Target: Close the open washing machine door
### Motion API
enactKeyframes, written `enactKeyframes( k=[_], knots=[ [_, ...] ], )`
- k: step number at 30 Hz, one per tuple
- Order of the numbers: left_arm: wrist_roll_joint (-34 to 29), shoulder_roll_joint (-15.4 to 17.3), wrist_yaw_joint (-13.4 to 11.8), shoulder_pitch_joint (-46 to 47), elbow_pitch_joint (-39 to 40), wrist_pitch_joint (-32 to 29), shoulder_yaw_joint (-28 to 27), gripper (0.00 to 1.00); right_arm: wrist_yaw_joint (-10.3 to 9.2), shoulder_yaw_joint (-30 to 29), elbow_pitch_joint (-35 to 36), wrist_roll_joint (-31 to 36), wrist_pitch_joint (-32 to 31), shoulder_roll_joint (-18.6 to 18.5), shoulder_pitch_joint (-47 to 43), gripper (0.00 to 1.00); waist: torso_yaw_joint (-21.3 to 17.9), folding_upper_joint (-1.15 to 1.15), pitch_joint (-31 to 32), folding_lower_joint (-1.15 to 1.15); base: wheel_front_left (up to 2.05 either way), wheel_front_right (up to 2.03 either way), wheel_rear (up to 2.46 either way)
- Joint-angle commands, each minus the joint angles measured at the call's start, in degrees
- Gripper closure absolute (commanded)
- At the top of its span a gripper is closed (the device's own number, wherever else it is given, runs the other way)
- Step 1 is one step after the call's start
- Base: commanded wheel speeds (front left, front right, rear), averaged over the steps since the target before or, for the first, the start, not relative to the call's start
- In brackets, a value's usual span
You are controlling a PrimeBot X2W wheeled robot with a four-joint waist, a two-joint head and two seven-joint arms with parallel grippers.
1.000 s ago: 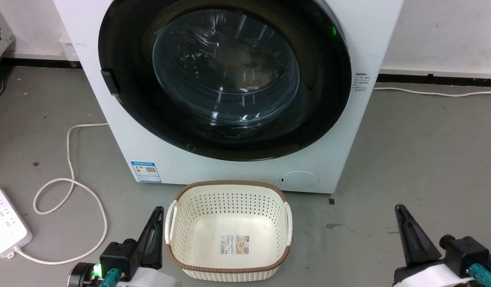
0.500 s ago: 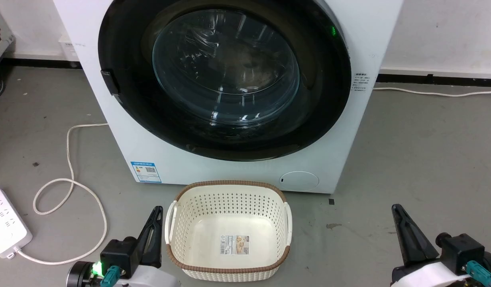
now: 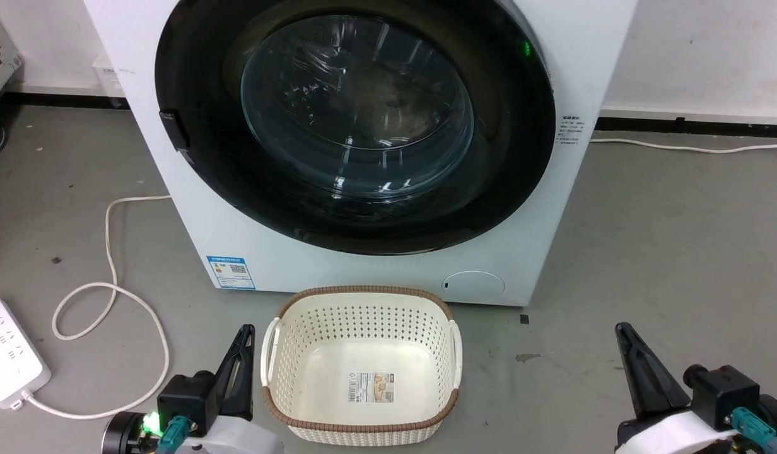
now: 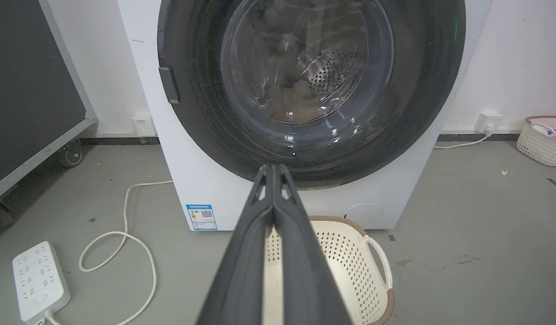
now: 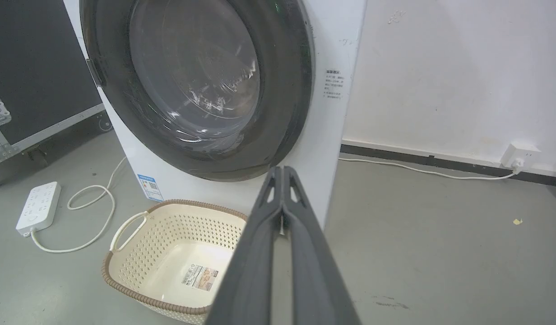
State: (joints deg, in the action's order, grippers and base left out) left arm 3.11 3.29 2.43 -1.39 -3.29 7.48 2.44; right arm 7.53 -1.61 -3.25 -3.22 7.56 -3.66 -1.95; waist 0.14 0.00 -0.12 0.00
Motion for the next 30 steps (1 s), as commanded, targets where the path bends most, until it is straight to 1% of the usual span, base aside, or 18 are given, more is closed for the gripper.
enactKeyframes(
  k=[1, 30],
  knots=[
    [-0.37, -0.02, -0.42, 0.62, 0.33, -0.41, -0.30, 1.00, -0.02, 0.11, 0.49, 0.51, -0.45, 0.29, 0.82, 1.00, 0.00, 0.00, 0.00, 0.00, 0.00, 0.00, 0.00],
    [-1.87, -0.23, -1.52, 1.04, 1.94, -4.25, -1.47, 1.00, -0.03, 0.92, 1.99, 1.99, -4.32, 0.56, 1.44, 1.00, -0.08, 0.00, 0.07, 0.00, 0.00, 0.00, 0.00]
  ],
)
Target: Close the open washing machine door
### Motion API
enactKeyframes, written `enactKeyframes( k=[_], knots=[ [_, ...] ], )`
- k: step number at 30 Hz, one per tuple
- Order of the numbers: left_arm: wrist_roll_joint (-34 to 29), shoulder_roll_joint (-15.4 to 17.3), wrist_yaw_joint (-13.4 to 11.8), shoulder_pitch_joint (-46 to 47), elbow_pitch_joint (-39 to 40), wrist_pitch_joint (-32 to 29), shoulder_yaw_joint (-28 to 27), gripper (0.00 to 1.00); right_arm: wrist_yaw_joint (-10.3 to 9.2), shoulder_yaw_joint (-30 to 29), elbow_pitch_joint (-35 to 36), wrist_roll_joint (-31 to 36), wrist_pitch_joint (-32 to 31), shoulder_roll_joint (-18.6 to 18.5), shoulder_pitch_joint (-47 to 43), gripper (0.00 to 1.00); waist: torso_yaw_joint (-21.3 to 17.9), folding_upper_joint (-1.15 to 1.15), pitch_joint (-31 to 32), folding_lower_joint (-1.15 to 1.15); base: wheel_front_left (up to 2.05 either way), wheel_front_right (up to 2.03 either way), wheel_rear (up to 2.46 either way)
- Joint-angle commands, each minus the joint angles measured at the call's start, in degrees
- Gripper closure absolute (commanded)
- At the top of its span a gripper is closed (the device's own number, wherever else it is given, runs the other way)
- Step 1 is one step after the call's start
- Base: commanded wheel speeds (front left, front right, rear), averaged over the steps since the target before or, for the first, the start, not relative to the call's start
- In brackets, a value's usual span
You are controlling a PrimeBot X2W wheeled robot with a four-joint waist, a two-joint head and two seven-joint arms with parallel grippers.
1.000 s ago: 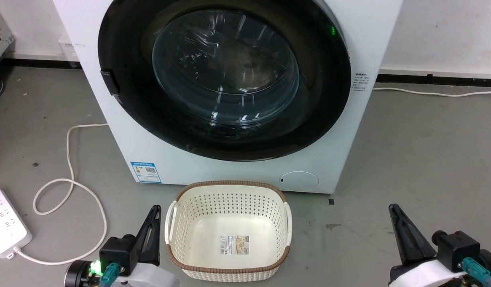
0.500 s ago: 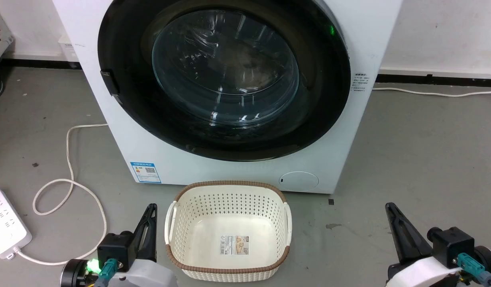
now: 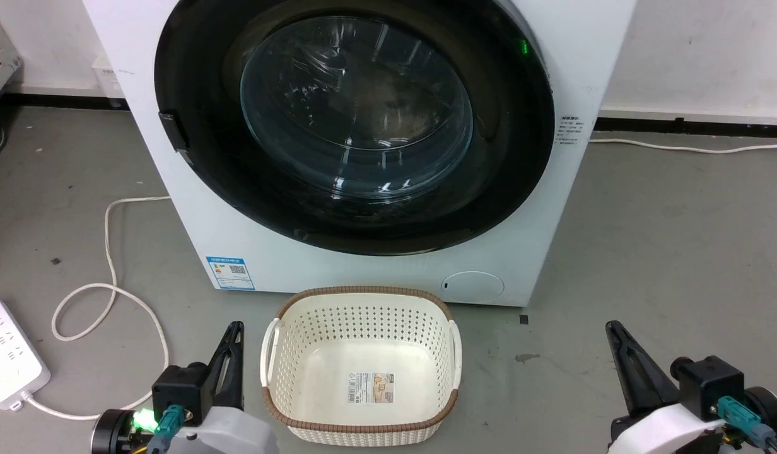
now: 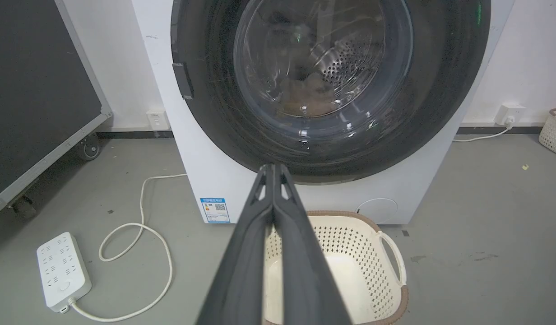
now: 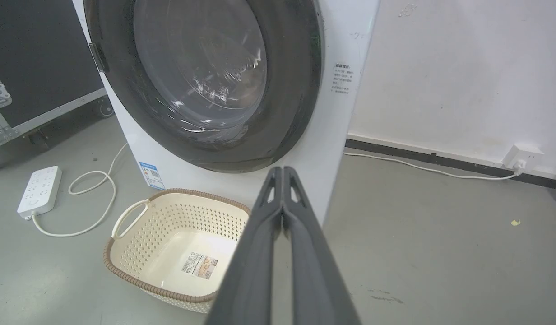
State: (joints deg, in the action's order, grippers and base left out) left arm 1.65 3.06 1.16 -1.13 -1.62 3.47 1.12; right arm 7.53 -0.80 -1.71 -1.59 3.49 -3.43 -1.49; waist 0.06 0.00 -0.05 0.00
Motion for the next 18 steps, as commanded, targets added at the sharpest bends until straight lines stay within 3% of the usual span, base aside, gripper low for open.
enactKeyframes(
  k=[1, 18],
  knots=[
    [-0.49, -0.02, -0.31, 0.80, 0.37, -0.48, -0.21, 1.00, -0.03, 0.16, 0.54, 0.44, -0.48, 0.34, 1.01, 1.00, 0.00, 0.00, 0.00, 0.00, 0.00, 0.00, 0.00],
    [-1.22, -0.12, -0.84, 1.01, 1.15, -2.34, -0.77, 1.00, -0.04, 0.56, 1.27, 1.15, -2.35, 0.48, 1.31, 1.00, -0.04, 0.00, 0.04, 0.00, 0.00, 0.00, 0.00]
  ],
)
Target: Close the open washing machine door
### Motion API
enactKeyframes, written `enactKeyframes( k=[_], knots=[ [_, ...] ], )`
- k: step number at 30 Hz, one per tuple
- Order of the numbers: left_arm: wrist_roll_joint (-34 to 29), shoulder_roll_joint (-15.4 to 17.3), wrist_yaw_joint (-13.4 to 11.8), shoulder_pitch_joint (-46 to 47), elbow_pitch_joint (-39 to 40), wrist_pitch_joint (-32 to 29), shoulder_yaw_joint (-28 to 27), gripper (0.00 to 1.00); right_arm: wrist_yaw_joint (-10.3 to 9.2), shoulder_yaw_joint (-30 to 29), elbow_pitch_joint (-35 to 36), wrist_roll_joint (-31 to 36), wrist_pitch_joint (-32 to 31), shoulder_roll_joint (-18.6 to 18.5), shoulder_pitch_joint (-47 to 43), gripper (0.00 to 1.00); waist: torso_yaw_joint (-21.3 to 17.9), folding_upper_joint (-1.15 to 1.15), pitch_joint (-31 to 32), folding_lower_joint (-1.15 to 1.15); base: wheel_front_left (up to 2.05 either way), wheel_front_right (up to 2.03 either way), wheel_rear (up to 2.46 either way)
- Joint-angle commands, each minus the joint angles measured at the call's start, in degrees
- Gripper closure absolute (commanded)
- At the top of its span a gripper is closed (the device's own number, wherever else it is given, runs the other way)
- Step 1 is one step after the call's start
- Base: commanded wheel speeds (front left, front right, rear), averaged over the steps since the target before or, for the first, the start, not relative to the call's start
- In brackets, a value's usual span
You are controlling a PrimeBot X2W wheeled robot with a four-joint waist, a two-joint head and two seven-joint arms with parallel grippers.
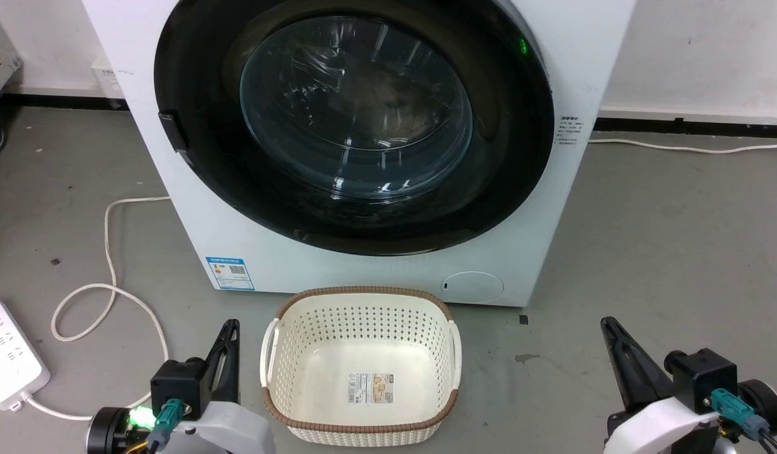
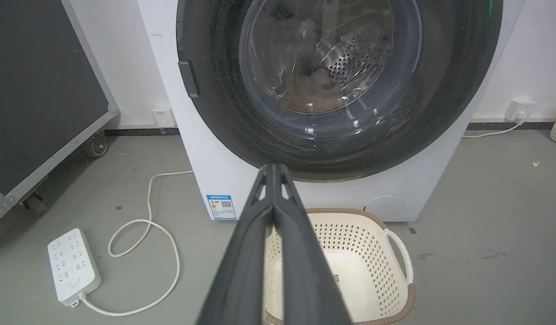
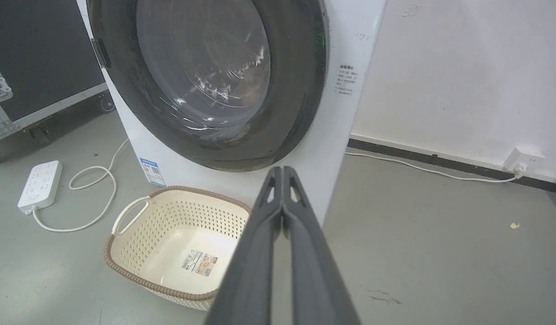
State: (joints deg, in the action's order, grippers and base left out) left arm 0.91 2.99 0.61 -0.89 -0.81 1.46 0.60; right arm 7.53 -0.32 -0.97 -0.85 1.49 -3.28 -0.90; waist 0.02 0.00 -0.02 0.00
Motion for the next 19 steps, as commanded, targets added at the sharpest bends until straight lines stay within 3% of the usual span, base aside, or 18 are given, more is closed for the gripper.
enactKeyframes(
  k=[1, 19],
  knots=[
    [-0.51, -0.06, -0.32, 0.78, 0.38, -0.45, -0.29, 1.00, -0.04, 0.11, 0.58, 0.46, -0.47, 0.33, 0.74, 1.00, 0.00, 0.00, 0.00, 0.00, 0.00, 0.00, 0.00],
    [-0.91, -0.12, -0.61, 0.89, 0.81, -1.46, -0.60, 1.00, -0.04, 0.32, 0.97, 0.85, -1.49, 0.40, 0.90, 1.00, -0.02, 0.00, 0.02, 0.00, 0.00, 0.00, 0.00]
  ],
)
